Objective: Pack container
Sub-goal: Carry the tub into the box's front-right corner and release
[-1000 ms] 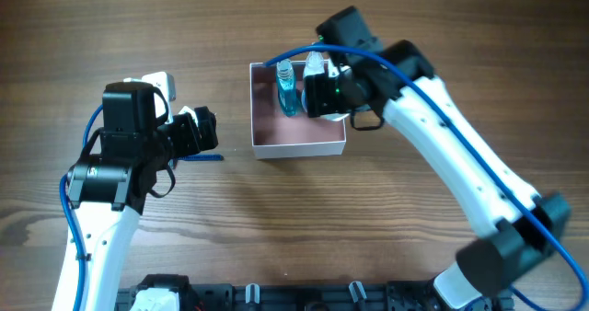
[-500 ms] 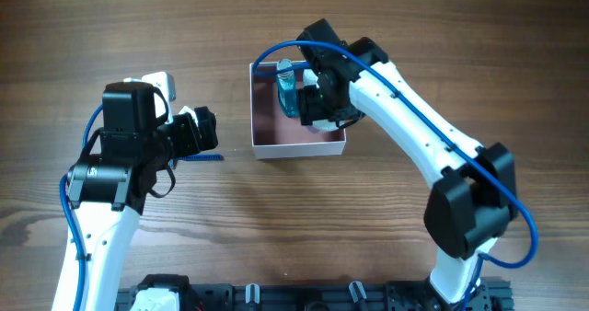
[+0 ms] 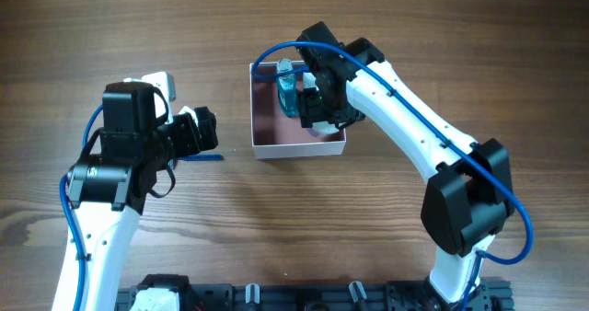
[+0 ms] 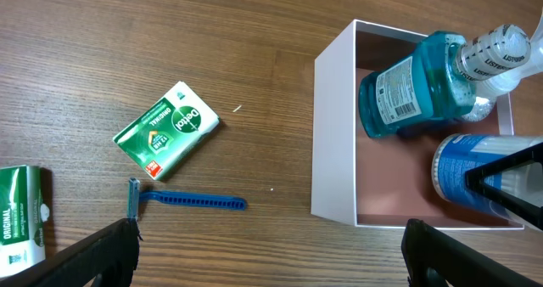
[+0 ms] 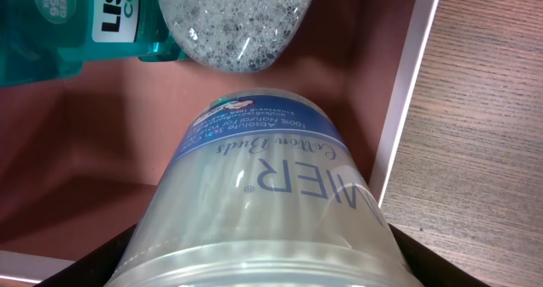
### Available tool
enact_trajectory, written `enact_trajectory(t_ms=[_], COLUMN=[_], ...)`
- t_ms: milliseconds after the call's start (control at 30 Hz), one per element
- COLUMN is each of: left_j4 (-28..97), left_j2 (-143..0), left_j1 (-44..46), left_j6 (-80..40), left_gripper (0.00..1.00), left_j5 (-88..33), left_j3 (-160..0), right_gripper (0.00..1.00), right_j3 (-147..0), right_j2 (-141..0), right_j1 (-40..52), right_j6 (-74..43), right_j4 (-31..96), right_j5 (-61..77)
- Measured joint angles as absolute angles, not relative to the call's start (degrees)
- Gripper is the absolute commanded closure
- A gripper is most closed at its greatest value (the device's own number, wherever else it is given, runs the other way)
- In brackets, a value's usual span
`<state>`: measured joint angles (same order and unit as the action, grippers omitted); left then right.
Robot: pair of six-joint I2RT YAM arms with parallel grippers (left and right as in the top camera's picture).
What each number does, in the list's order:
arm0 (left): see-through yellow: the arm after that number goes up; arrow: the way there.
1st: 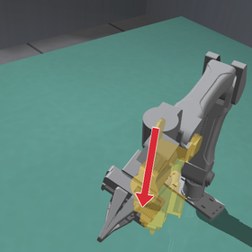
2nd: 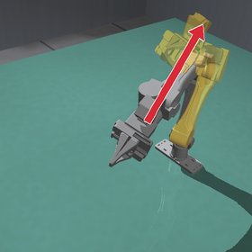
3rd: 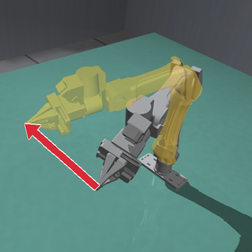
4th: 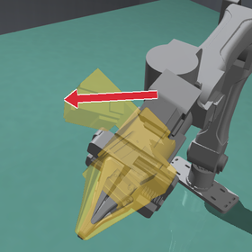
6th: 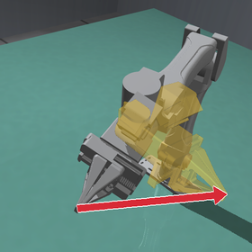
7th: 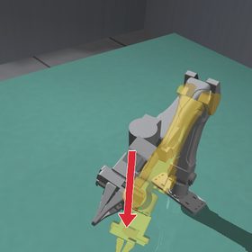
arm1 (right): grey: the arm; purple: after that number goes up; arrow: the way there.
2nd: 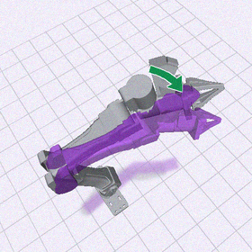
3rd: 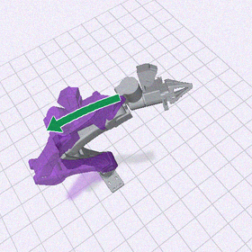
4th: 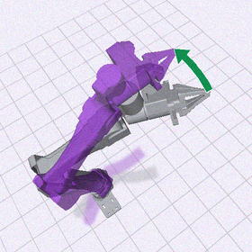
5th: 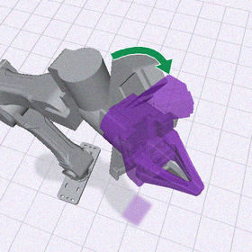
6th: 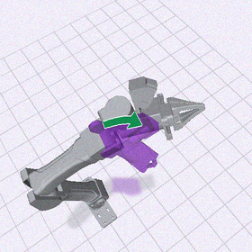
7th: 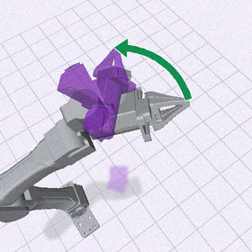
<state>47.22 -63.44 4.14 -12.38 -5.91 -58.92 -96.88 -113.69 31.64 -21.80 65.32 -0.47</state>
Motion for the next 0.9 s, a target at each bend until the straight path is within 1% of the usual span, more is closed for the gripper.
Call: enact_trajectory(t_ms=[33,233,500,633,900], left_j4=[47.2,47.4,47.4,47.4,48.3], left_j2=[-63.4,-63.4,-63.4,-63.4,-63.4], left_j1=[4.1,4.1,4.1,4.1,4.1], left_j6=[-12.4,-12.4,-12.4,-12.4,-12.4], left_gripper=[0.00,0.00,0.00,0.00,0.00], left_j5=[-5.9,-5.9,-5.9,-5.9,-5.9], left_j3=[-58.9,-58.9,-58.9,-58.9,-58.9], right_gripper=[0.16,0.10,0.11,0.13,0.08], right_j3=[-96.9,-96.9,-96.9,-96.9,-96.8], right_j2=[-113.7,-113.7,-113.7,-113.7,-111.8], right_j1=[31.6,31.6,31.6,31.6,31.6], right_j6=[-21.8,-22.0,-22.0,-22.2,-24.2], right_j4=[65.3,65.3,65.3,65.3,64.3], right_j5=[-0.5,-0.5,-0.5,-0.5,-3.3])
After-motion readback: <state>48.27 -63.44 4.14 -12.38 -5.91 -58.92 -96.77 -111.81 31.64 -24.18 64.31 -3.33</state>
